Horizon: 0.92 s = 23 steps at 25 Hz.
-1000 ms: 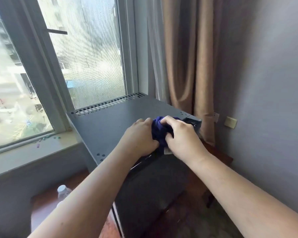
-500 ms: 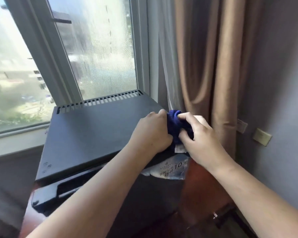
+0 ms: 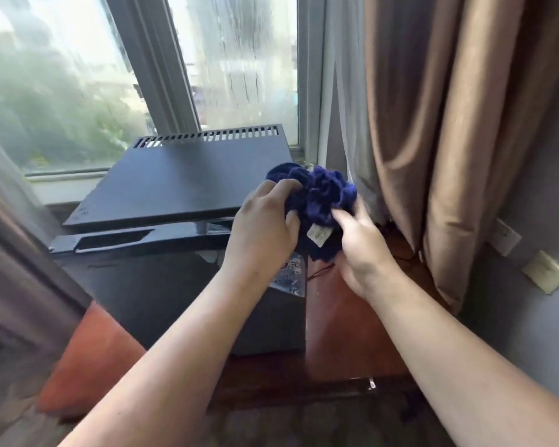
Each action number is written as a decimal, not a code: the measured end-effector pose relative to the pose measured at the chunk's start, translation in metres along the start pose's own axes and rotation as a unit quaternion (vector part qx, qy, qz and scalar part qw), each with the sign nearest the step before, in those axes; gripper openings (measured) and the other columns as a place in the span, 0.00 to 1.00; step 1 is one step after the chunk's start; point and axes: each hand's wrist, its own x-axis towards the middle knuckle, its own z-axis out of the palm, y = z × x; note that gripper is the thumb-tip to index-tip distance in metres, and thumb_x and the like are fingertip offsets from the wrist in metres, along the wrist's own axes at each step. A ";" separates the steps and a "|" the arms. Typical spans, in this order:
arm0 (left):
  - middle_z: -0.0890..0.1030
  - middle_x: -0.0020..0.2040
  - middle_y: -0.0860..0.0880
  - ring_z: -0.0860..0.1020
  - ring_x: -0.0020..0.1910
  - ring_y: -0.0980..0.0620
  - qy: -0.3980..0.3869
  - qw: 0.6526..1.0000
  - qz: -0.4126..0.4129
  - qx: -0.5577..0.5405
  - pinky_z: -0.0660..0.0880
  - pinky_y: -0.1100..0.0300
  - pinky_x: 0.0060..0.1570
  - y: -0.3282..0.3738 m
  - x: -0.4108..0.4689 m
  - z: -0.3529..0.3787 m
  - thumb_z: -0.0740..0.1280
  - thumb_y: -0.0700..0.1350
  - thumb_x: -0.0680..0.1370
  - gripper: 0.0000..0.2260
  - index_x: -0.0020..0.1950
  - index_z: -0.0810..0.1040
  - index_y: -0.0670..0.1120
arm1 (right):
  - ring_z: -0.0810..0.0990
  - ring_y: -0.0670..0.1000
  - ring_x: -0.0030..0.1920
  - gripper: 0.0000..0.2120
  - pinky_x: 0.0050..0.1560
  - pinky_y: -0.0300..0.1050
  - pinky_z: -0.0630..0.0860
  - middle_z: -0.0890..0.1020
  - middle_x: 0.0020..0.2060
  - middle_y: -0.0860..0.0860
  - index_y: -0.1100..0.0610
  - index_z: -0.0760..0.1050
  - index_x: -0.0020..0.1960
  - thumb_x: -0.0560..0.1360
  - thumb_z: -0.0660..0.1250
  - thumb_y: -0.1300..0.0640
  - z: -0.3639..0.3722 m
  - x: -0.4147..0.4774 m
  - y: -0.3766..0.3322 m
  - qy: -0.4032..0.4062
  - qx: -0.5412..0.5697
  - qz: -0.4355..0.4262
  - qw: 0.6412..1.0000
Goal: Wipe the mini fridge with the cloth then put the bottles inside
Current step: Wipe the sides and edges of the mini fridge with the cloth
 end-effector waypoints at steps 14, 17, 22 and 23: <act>0.77 0.54 0.52 0.70 0.51 0.54 0.026 0.995 -0.079 0.053 0.68 0.63 0.54 -0.021 0.025 0.016 0.70 0.47 0.77 0.22 0.71 0.75 0.56 | 0.80 0.48 0.62 0.23 0.68 0.50 0.74 0.81 0.61 0.50 0.46 0.76 0.67 0.72 0.71 0.48 -0.014 0.084 -0.027 -0.120 -0.409 -0.220 0.877; 0.77 0.62 0.49 0.71 0.57 0.51 0.005 0.990 -0.106 0.096 0.61 0.66 0.55 -0.013 0.031 0.014 0.70 0.49 0.77 0.21 0.70 0.77 0.56 | 0.81 0.49 0.62 0.18 0.68 0.53 0.75 0.83 0.60 0.52 0.47 0.78 0.63 0.74 0.71 0.52 -0.016 0.095 -0.019 -0.156 -0.326 -0.178 0.915; 0.84 0.57 0.51 0.80 0.53 0.48 0.042 0.981 -0.129 0.137 0.72 0.60 0.55 0.016 0.020 0.024 0.69 0.45 0.76 0.19 0.68 0.79 0.53 | 0.80 0.60 0.64 0.18 0.68 0.63 0.73 0.81 0.61 0.62 0.62 0.75 0.66 0.78 0.70 0.62 -0.041 0.096 0.013 -0.198 -0.156 -0.122 0.960; 0.84 0.56 0.51 0.81 0.52 0.48 0.060 0.979 -0.141 0.135 0.75 0.57 0.57 0.023 0.017 0.029 0.70 0.44 0.76 0.19 0.68 0.80 0.52 | 0.80 0.62 0.64 0.18 0.68 0.65 0.73 0.80 0.61 0.64 0.65 0.74 0.67 0.78 0.70 0.63 -0.045 0.097 0.017 -0.210 -0.129 -0.107 0.963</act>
